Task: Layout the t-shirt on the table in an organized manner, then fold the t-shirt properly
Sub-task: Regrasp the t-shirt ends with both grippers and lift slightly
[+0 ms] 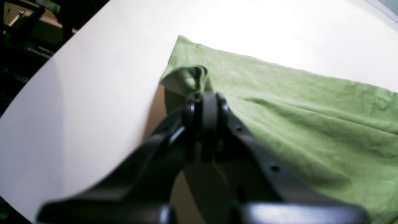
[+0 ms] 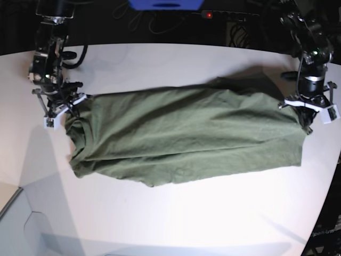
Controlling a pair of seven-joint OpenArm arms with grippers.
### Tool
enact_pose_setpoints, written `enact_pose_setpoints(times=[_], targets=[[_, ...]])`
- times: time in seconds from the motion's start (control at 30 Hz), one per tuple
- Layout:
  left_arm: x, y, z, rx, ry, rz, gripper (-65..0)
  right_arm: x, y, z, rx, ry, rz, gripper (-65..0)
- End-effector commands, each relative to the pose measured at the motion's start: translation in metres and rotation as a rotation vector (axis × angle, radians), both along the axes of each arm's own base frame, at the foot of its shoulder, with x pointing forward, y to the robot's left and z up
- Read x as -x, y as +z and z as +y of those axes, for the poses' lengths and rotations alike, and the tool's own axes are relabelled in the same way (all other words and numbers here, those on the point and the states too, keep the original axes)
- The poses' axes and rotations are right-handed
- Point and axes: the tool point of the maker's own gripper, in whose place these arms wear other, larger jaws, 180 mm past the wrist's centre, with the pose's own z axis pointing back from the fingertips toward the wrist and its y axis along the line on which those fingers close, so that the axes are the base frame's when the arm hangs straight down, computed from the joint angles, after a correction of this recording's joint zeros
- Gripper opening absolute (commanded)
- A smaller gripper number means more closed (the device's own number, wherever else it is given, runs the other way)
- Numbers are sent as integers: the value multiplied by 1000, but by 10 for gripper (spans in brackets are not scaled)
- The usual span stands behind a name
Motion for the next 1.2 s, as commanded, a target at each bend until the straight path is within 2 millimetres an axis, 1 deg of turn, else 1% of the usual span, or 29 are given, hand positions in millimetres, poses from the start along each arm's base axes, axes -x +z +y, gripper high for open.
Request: enact_pose_setpoints(times=[0.0,0.1,0.23,0.3,0.37,0.4,0.47,0.5,0.57,0.63,0.7,0.8,0.83,0.9,0.97,1.03,1.1,1.17], targets=[[-5,18,3,-27,1,-57,-650,-9,18,-4,24,13,-50,-649],[-5,32,6,-47,5,-89,-650,-15,47,-2,54,32,-125,-650],[-11,55,15,-69,31,-149,-650,-27,97,6,93,62,-258,-650],[-16,65,21,-74,50,-181,-650,-33,114,8,104,69,-306,-650],[-22,75,25,-72,63,-209,-650,-45,130,9,108,70,-351,-650],[-27,78,27,-65,69,-215,-650,-50,133,10,107,70,-362,-650],[-43,93,33,-58,78,-233,-650,-65,139,12,97,72,-384,-650],[-52,91,36,-40,75,-216,-650,-75,141,16,90,85,-391,-650],[-72,82,40,17,74,-175,-650,-95,143,22,91,116,-393,-650],[-94,73,43,84,76,-143,-650,-117,141,33,87,161,-381,-650],[-113,59,51,139,83,-96,-650,-137,139,41,80,189,-366,-650],[-136,27,61,226,103,-33,-650,-164,124,48,59,206,-312,-650],[-142,17,66,250,113,-16,-650,-173,122,48,51,203,-300,-650],[-147,-2,78,276,139,12,-650,-186,118,44,38,188,-274,-650],[-154,-11,84,299,159,9,-650,-198,120,41,28,176,-271,-650],[-159,-14,86,312,166,9,-650,-208,130,40,26,170,-307,-650],[-161,-13,86,316,165,9,-650,-212,137,37,32,168,-326,-650],[-163,-10,85,313,158,3,-649,-213,138,37,34,169,-327,-650]])
